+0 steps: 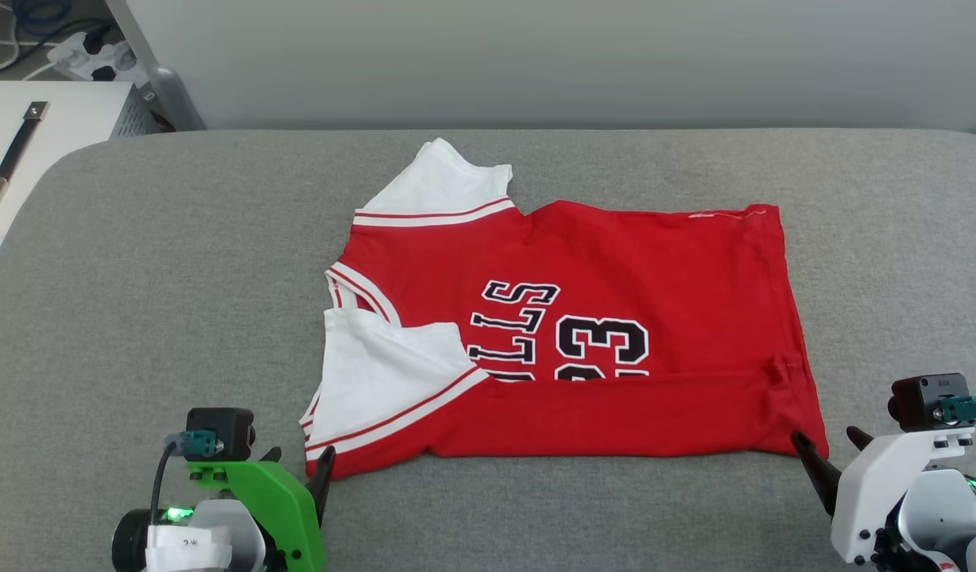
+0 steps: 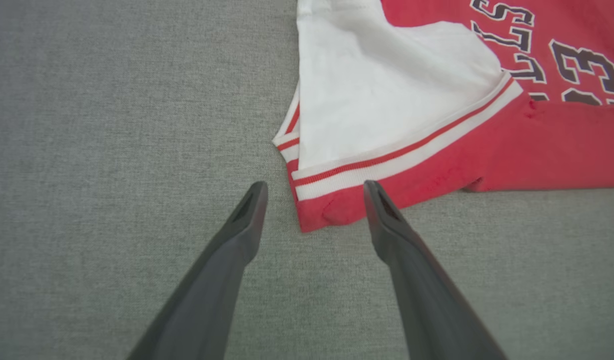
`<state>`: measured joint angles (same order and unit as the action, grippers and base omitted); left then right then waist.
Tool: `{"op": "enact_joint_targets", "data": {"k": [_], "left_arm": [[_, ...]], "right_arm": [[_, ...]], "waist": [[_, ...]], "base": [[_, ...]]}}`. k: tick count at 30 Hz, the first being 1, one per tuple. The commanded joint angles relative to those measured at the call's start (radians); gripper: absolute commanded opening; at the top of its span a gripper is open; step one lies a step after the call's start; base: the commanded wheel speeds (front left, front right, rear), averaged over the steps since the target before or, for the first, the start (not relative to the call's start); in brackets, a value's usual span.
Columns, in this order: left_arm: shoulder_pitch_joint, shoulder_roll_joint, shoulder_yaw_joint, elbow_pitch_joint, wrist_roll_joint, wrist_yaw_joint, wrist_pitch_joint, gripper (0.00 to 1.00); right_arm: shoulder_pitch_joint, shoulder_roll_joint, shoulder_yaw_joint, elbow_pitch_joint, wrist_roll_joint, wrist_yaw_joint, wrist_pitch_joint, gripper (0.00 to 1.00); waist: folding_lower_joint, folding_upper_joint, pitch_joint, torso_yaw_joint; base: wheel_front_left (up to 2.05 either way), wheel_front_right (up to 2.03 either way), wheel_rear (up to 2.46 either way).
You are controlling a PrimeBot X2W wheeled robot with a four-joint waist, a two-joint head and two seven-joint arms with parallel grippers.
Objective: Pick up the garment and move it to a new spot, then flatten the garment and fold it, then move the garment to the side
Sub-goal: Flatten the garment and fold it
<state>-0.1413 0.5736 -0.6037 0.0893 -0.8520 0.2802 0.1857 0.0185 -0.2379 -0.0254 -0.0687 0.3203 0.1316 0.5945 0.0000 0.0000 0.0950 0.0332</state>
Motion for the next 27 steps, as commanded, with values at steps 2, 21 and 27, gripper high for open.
{"op": "enact_joint_targets", "data": {"k": [2,21,27], "left_arm": [[-0.006,0.000,0.002,0.017,0.005,0.008,-0.002,1.00],[-0.070,-0.036,-0.027,0.201,-0.048,-0.043,0.099,0.00],[-0.065,-0.042,-0.007,0.182,-0.053,-0.061,0.040,0.00]], "right_arm": [[0.000,0.008,-0.003,-0.013,-0.012,-0.001,0.003,1.00],[-0.054,0.012,0.009,-0.005,-0.040,-0.001,-0.005,1.00],[-0.054,0.005,0.006,0.024,-0.049,-0.001,-0.004,1.00]], "waist": [[0.0000,0.0000,0.034,-0.015],[0.0000,0.0000,0.120,-0.034],[0.0000,0.0000,0.077,-0.021]], "base": [[0.00,0.00,0.00],[0.00,0.00,0.00],[0.00,0.00,0.00]]}}
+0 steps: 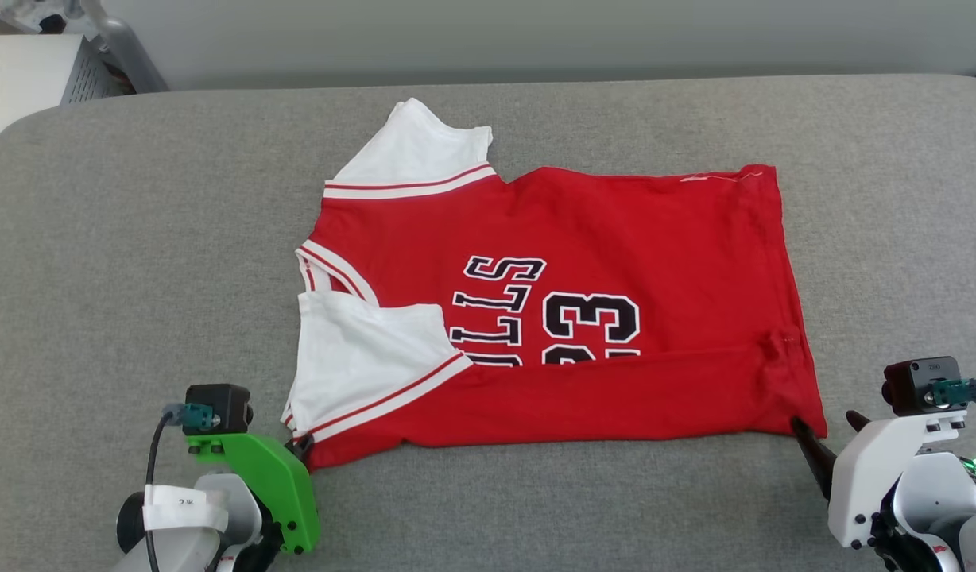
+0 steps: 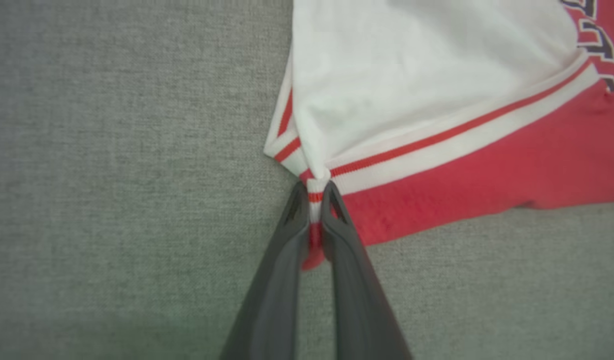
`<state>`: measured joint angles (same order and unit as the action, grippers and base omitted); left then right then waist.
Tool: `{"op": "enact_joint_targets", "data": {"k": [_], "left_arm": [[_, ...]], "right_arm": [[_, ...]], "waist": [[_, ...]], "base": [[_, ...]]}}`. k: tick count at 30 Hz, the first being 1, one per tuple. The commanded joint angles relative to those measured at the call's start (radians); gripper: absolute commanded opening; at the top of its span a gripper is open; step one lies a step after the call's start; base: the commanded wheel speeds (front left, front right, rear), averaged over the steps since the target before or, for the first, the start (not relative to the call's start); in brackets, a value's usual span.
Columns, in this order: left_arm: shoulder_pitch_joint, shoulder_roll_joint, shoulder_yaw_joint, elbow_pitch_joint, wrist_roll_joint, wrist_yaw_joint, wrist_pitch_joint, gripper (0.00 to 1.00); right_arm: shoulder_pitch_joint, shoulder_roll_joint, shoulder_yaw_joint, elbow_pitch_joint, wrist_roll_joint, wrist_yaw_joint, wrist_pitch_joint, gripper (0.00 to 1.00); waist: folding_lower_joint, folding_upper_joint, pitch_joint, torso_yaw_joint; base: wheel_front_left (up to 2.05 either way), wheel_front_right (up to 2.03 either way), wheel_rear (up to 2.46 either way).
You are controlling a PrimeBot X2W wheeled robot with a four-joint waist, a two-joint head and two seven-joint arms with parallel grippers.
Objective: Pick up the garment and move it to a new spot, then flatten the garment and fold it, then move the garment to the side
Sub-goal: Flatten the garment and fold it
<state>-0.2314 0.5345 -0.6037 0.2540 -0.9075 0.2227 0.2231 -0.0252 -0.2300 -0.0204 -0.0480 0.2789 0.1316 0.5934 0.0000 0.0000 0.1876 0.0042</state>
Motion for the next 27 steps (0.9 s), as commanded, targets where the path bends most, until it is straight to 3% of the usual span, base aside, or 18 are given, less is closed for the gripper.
{"op": "enact_joint_targets", "data": {"k": [1,8,22,23,24,25,26,27], "left_arm": [[0.025,-0.002,-0.002,0.006,0.004,-0.005,-0.011,0.00],[0.016,0.017,0.017,-0.117,0.023,-0.008,-0.063,0.00],[0.014,0.062,0.009,-0.278,0.049,0.021,-0.035,0.00],[0.014,0.062,0.008,-0.279,0.049,0.021,-0.035,0.00],[0.014,0.062,0.007,-0.278,0.050,0.020,-0.034,0.00],[0.013,0.063,0.005,-0.276,0.050,0.019,-0.033,0.00],[0.013,0.064,0.004,-0.274,0.051,0.019,-0.032,0.00],[0.013,0.065,0.003,-0.271,0.051,0.018,-0.032,0.00]], "right_arm": [[-0.011,-0.005,-0.006,0.010,-0.012,-0.001,0.001,1.00],[-0.030,0.013,-0.047,0.068,-0.056,-0.001,0.038,1.00],[-0.119,0.097,-0.101,0.235,-0.150,-0.001,0.027,1.00],[-0.119,0.100,-0.099,0.244,-0.150,-0.001,0.028,0.68],[-0.118,0.104,-0.099,0.255,-0.149,-0.001,0.033,0.43],[-0.117,0.107,-0.097,0.263,-0.149,-0.001,0.037,0.29],[-0.116,0.108,-0.096,0.273,-0.149,-0.001,0.040,0.00],[-0.115,0.108,-0.095,0.280,-0.150,-0.001,0.041,0.00]], "waist": [[0.0000,0.0000,-0.023,0.011],[0.0000,0.0000,-0.044,0.033],[0.0000,0.0000,0.015,0.058],[0.0000,0.0000,0.016,0.058],[0.0000,0.0000,0.017,0.058],[0.0000,0.0000,0.017,0.058],[0.0000,0.0000,0.016,0.058],[0.0000,0.0000,0.014,0.057]], "base": [[0.00,0.00,0.00],[0.00,0.00,0.00],[0.00,0.00,0.00],[0.00,0.00,0.00],[0.00,0.00,0.00],[0.00,0.00,0.00],[0.00,0.00,0.00],[0.00,0.00,0.00]]}}
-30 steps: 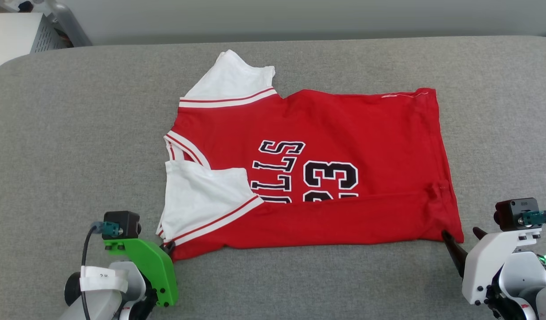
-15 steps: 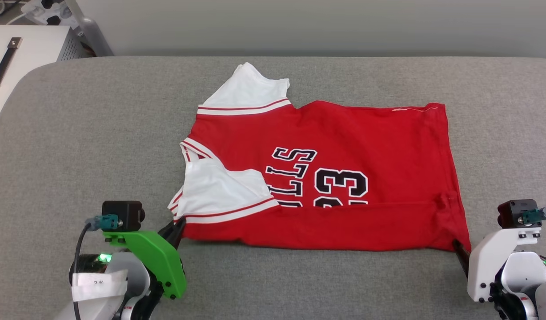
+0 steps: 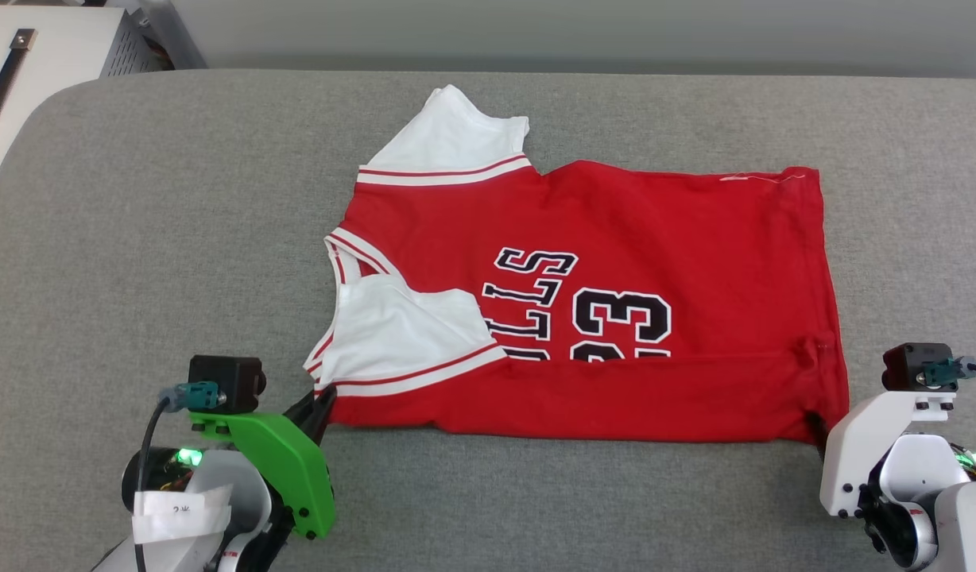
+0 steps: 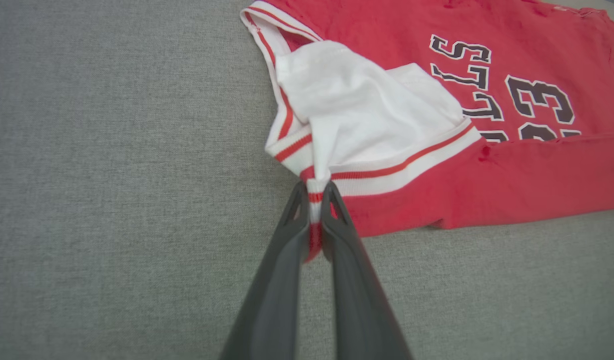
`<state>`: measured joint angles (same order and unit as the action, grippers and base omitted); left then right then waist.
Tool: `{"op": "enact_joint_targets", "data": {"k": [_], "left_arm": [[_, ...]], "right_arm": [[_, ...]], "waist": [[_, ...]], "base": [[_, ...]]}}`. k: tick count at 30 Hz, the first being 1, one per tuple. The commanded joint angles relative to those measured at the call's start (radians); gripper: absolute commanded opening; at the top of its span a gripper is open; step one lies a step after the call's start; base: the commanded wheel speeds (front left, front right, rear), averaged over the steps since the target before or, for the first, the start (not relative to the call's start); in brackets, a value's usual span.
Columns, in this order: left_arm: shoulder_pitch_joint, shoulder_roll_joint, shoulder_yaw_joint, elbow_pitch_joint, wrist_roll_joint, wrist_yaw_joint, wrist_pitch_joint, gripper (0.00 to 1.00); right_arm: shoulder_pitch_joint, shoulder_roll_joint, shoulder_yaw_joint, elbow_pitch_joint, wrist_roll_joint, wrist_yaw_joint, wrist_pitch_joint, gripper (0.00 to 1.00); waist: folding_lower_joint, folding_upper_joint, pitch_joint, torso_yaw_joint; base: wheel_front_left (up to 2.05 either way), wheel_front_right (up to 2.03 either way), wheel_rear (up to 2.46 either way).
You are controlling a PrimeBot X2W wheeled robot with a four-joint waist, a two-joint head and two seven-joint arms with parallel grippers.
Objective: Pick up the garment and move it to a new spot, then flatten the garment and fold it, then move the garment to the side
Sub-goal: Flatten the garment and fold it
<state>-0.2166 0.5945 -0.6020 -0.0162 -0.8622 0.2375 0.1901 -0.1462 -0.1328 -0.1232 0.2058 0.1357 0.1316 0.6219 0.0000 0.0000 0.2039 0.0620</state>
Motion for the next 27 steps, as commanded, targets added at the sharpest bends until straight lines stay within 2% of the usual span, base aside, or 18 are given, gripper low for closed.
{"op": "enact_joint_targets", "data": {"k": [1,9,12,21,27], "left_arm": [[-0.001,0.006,0.000,0.003,0.006,0.001,0.001,0.00],[0.029,0.024,-0.010,0.045,0.001,-0.007,0.005,0.00],[0.064,0.026,-0.022,0.062,-0.011,-0.011,0.008,0.00],[0.154,0.037,-0.040,0.054,-0.052,-0.006,0.033,0.00],[0.217,0.037,-0.047,0.026,-0.070,0.011,0.027,0.00]], "right_arm": [[0.007,0.010,0.009,0.033,-0.007,-0.001,0.010,0.00],[0.006,-0.017,-0.004,0.047,0.001,-0.001,-0.030,0.00],[0.032,-0.055,0.016,0.022,0.029,-0.001,-0.015,0.00],[0.135,-0.120,0.046,-0.064,0.117,-0.001,0.057,0.00],[0.234,-0.125,0.004,-0.151,0.150,-0.001,0.122,0.00]], "waist": [[0.0000,0.0000,-0.007,-0.001],[0.0000,0.0000,-0.067,-0.016],[0.0000,0.0000,-0.114,-0.024],[0.0000,0.0000,-0.188,-0.029],[0.0000,0.0000,-0.192,-0.025]], "base": [[0.00,0.00,0.00],[0.00,0.00,0.00],[0.00,0.00,0.00],[0.00,0.00,0.00],[0.00,0.00,0.00]]}}
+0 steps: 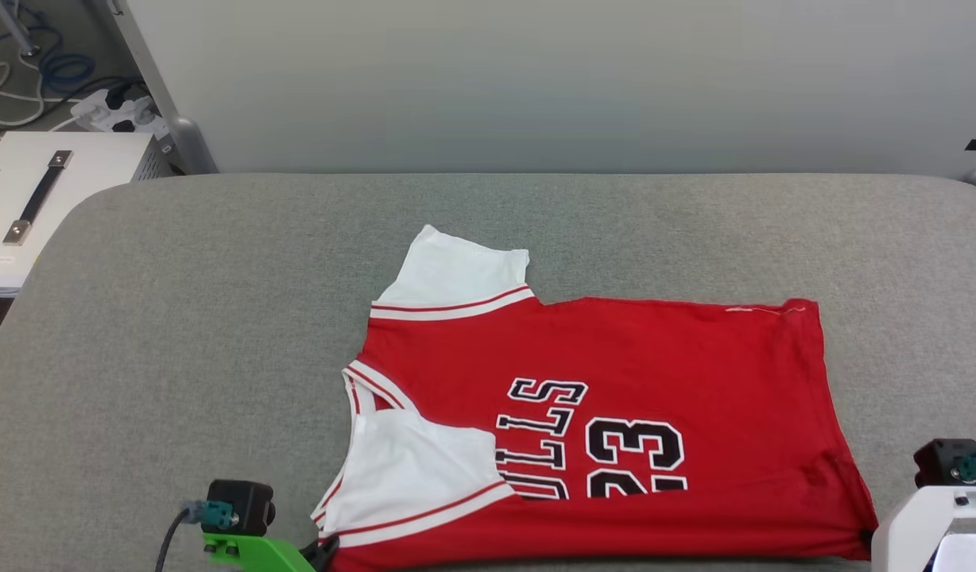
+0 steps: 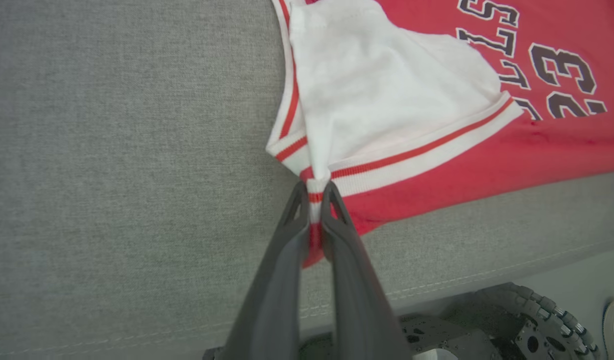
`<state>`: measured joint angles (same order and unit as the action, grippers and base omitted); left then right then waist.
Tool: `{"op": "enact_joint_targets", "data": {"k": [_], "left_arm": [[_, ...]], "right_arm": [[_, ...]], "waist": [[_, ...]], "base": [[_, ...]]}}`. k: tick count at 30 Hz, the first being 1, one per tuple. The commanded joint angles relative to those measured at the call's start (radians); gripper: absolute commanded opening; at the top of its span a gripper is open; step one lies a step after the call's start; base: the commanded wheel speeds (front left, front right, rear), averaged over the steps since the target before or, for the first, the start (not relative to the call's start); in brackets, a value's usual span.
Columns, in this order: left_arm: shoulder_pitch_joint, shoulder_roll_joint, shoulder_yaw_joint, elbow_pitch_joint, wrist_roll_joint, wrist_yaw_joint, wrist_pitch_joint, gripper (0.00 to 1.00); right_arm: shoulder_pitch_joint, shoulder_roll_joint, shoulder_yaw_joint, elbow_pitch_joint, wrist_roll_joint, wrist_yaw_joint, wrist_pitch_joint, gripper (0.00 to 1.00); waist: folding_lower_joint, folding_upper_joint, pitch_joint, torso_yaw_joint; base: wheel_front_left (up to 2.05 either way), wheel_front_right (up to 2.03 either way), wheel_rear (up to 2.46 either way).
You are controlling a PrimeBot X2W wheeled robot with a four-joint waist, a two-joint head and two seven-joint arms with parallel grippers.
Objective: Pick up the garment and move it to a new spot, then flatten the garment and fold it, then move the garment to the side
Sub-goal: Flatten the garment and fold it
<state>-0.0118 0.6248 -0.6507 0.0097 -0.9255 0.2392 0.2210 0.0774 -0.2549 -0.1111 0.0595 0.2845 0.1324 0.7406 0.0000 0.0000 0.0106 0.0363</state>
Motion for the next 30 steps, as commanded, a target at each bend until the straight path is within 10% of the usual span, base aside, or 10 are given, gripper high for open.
{"op": "enact_joint_targets", "data": {"k": [1,26,28,29,30], "left_arm": [[0.018,0.006,0.000,0.000,-0.008,0.009,-0.004,0.00],[-0.050,-0.073,-0.044,0.209,-0.005,-0.075,-0.032,0.00],[-0.046,-0.077,-0.047,0.219,-0.010,-0.074,-0.028,0.48],[-0.044,-0.078,-0.047,0.222,-0.009,-0.073,-0.032,1.00],[-0.042,-0.079,-0.045,0.224,-0.007,-0.070,-0.040,1.00]], "right_arm": [[0.022,0.001,-0.014,-0.016,0.004,-0.002,0.010,0.00],[0.019,0.044,-0.019,0.067,-0.035,-0.002,-0.035,0.00],[0.019,0.043,-0.014,0.071,-0.039,-0.002,-0.050,0.72],[0.018,0.045,-0.018,0.073,-0.042,-0.002,-0.058,1.00],[0.016,0.046,-0.018,0.075,-0.044,-0.002,-0.064,1.00]], "waist": [[0.0000,0.0000,0.004,0.001],[0.0000,0.0000,0.062,0.006],[0.0000,0.0000,0.047,0.005],[0.0000,0.0000,0.040,0.004],[0.0000,0.0000,0.033,0.003]], "base": [[0.00,0.00,0.00],[0.00,0.00,0.00],[0.00,0.00,0.00],[0.00,0.00,0.00],[0.00,0.00,0.00]]}}
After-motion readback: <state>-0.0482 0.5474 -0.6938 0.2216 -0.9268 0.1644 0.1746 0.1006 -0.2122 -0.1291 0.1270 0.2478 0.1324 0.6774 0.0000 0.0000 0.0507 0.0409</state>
